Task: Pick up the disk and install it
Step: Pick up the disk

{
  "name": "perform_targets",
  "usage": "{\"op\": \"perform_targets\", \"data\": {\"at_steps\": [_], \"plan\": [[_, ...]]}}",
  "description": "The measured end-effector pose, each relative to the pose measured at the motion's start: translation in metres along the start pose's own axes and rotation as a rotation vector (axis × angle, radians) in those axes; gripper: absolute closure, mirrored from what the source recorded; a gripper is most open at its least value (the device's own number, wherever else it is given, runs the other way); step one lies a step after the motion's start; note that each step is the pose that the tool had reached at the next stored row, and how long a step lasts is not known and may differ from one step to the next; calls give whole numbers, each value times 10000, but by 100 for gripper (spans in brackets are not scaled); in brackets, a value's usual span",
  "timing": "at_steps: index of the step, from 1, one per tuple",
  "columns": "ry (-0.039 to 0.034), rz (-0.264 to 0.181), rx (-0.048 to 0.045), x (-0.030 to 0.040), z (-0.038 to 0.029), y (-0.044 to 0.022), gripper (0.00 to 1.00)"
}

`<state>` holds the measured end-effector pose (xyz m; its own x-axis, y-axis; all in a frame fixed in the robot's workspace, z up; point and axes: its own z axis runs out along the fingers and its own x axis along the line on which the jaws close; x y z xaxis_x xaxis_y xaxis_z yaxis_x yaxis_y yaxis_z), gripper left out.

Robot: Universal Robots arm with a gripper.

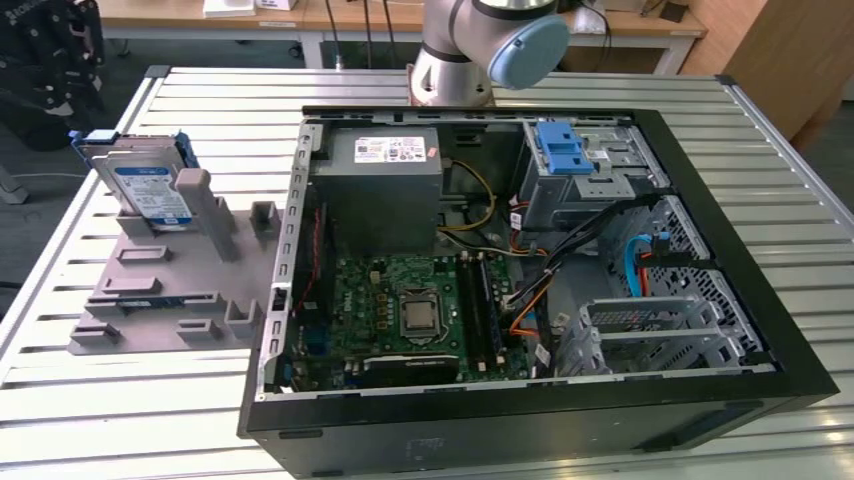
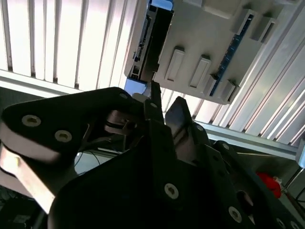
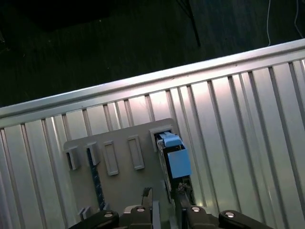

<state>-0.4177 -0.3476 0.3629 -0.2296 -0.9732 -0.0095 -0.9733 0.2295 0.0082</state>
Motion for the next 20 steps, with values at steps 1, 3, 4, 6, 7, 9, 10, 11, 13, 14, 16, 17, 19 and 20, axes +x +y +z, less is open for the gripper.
{"op": "perform_targets", "data": {"at_steps": [1, 3, 4, 6, 7, 9, 10, 11, 13, 14, 16, 17, 19, 20], "plan": [[1, -197, -1, 0, 4, 0, 65], [5, -557, -6, 1, 10, 0, 59], [5, -729, -6, 1, 20, 0, 59], [7, -898, -9, 1, 47, 9, 47], [6, -948, -8, 0, 62, 16, 47], [7, -1044, -6, -3, 95, 31, 41], [7, -1066, -6, -5, 113, 39, 41], [6, -1074, -5, -7, 132, 43, 41], [6, -1094, -1, -14, 156, 49, 41], [7, -1130, 0, -18, 161, 50, 41], [9, -1412, -4, -18, 168, 49, 41], [10, -1590, -5, -18, 171, 50, 41], [12, -1837, -6, -22, 182, 54, 41], [11, -1858, -5, -28, 191, 62, 41]]}}
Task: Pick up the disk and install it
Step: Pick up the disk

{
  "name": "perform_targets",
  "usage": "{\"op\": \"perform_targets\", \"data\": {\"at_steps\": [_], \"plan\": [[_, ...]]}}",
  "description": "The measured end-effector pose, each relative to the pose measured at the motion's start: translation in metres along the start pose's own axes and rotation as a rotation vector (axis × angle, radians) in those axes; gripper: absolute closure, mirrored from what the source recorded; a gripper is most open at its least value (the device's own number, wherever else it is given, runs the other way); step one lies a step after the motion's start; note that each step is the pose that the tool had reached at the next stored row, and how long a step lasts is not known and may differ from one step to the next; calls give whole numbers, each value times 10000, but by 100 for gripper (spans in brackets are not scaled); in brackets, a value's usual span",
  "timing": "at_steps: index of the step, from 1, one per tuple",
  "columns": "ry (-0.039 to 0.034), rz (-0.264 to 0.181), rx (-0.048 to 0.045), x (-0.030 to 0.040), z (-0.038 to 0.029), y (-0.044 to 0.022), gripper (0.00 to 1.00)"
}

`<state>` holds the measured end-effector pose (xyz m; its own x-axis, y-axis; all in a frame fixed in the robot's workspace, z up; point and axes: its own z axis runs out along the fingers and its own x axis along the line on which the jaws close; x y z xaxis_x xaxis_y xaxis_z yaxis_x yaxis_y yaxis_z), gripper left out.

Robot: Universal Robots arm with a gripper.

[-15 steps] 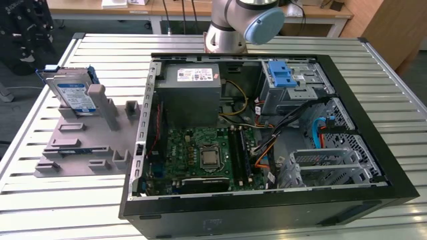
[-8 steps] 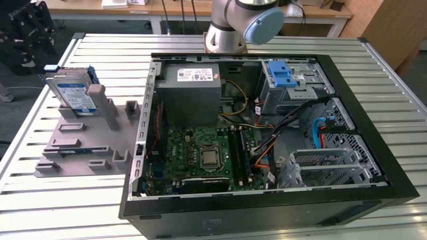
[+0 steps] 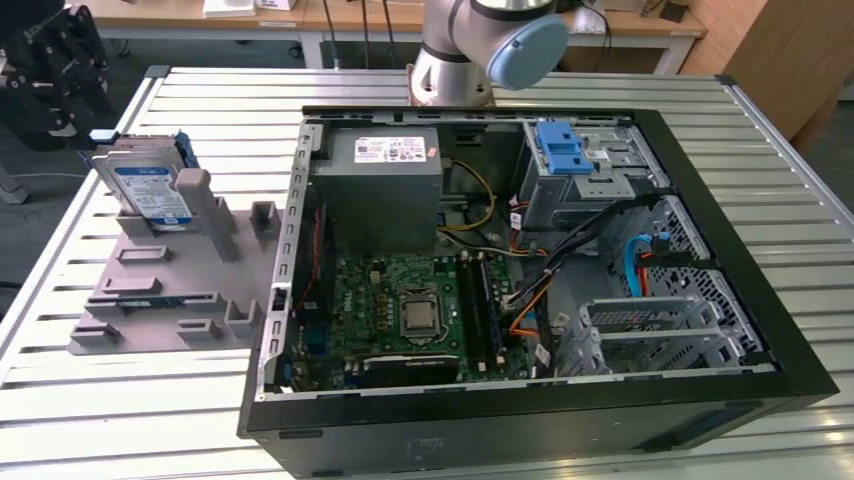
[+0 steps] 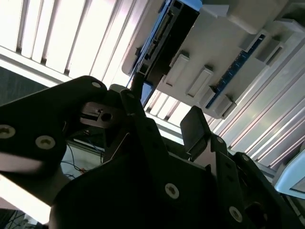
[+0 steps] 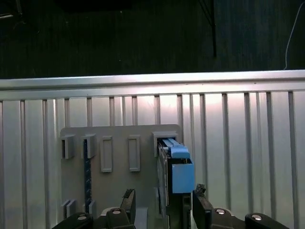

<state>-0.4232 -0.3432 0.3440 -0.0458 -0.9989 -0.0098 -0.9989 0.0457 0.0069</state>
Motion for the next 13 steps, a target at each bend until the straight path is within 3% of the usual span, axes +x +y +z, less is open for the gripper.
{"op": "perform_targets", "data": {"at_steps": [8, 13], "plan": [[0, -22, 7, -73, 46, 40, 41], [1, -34, 20, -85, 108, 77, 41]]}}
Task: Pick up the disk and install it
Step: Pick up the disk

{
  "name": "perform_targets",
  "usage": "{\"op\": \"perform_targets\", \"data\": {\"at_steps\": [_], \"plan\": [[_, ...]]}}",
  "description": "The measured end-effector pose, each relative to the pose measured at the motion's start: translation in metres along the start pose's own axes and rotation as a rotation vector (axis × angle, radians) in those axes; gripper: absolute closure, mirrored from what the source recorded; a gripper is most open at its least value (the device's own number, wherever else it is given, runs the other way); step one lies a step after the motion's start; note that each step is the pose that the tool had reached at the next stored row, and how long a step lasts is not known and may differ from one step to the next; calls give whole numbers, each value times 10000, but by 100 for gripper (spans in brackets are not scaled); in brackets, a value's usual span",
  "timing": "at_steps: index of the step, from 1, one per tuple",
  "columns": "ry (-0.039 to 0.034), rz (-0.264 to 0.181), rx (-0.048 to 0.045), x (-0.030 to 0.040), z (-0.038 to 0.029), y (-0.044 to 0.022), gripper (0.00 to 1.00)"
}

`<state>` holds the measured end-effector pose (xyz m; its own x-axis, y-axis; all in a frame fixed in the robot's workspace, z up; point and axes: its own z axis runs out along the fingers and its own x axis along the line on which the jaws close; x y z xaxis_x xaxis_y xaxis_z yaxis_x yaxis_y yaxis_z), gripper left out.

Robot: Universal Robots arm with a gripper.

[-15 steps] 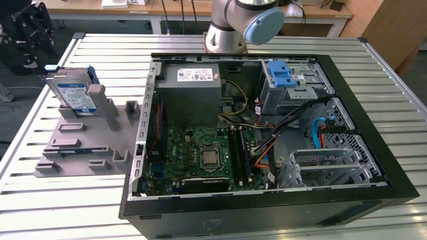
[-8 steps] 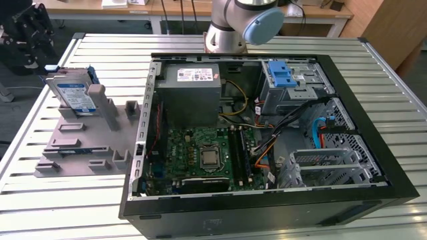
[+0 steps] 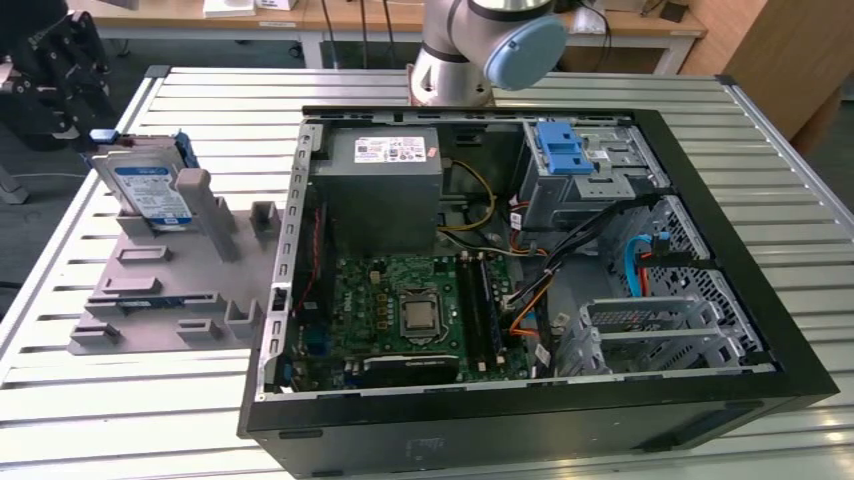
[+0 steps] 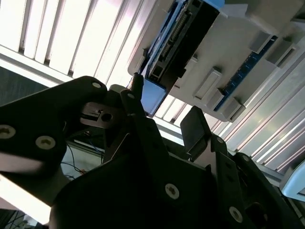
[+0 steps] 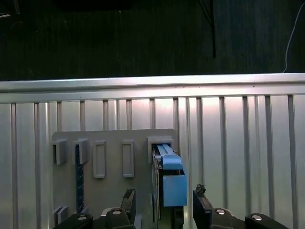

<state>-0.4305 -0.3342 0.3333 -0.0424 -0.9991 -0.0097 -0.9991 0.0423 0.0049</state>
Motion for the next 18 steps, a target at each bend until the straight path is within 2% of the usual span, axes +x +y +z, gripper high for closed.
{"op": "perform_targets", "data": {"at_steps": [4, 9, 14, 18], "plan": [[-4, -19, 48, -7, 53, 25, 41], [-7, -31, 52, -39, 103, 34, 41], [-7, -31, 50, -45, 177, 67, 41], [-6, -31, 50, -46, 232, 68, 42]]}}
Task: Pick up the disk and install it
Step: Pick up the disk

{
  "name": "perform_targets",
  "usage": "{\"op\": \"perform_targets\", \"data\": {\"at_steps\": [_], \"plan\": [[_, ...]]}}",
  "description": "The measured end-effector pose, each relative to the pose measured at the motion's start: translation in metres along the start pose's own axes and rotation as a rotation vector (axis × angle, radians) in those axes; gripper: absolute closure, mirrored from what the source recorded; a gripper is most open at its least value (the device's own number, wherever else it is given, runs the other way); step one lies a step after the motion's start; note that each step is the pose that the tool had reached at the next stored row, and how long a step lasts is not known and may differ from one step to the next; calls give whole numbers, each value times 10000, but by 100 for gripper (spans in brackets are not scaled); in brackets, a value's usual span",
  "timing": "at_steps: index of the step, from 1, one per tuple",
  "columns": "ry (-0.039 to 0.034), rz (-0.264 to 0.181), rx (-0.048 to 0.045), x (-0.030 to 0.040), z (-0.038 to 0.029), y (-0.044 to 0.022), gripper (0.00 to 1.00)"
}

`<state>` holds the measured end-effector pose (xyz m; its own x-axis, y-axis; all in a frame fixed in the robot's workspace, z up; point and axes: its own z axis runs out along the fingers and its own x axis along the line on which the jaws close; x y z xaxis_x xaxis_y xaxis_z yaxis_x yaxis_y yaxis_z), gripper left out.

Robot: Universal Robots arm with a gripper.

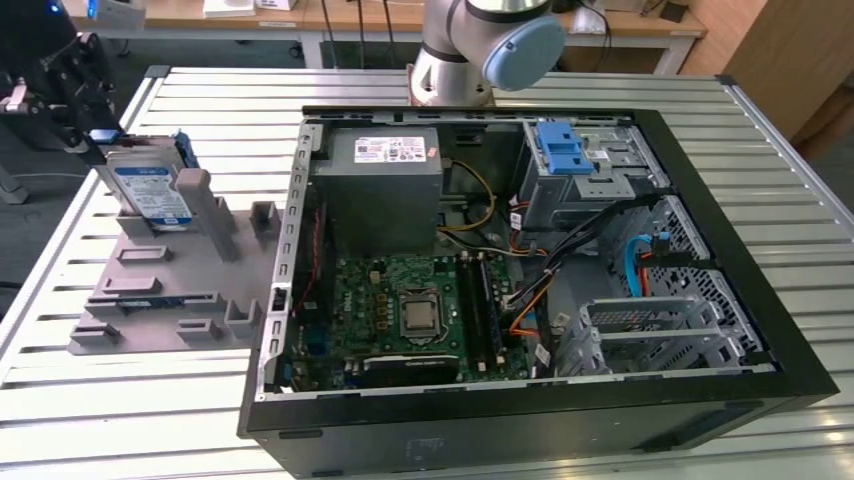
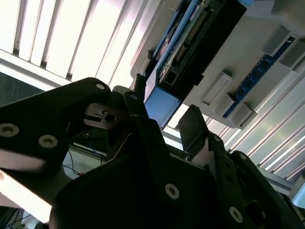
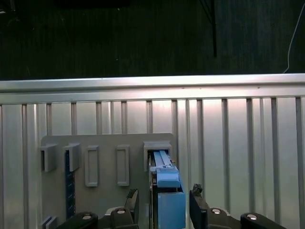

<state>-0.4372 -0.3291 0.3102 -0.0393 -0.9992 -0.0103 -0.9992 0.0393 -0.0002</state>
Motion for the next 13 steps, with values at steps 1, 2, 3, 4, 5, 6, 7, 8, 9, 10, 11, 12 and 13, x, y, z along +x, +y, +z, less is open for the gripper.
{"op": "perform_targets", "data": {"at_steps": [1, 2, 3, 4, 5, 6, 7, 8, 9, 10, 11, 12, 13], "plan": [[0, -1, 0, 0, 13, 0, 42], [0, -3, 1, 0, 25, 0, 49], [0, -4, 0, 0, 37, 0, 49], [0, -5, 0, 1, 51, 0, 49], [0, -5, 0, 1, 67, 0, 49], [0, -5, 1, 1, 85, 0, 49], [0, -5, 1, 1, 100, 0, 49], [0, -5, 0, 1, 114, 0, 49], [0, -5, 1, 1, 127, 0, 49], [0, -5, 0, 1, 135, 0, 49], [0, -5, 0, 1, 141, 0, 49], [0, -5, 0, 2, 151, 0, 49], [1, -5, 0, 2, 161, 0, 49]]}}
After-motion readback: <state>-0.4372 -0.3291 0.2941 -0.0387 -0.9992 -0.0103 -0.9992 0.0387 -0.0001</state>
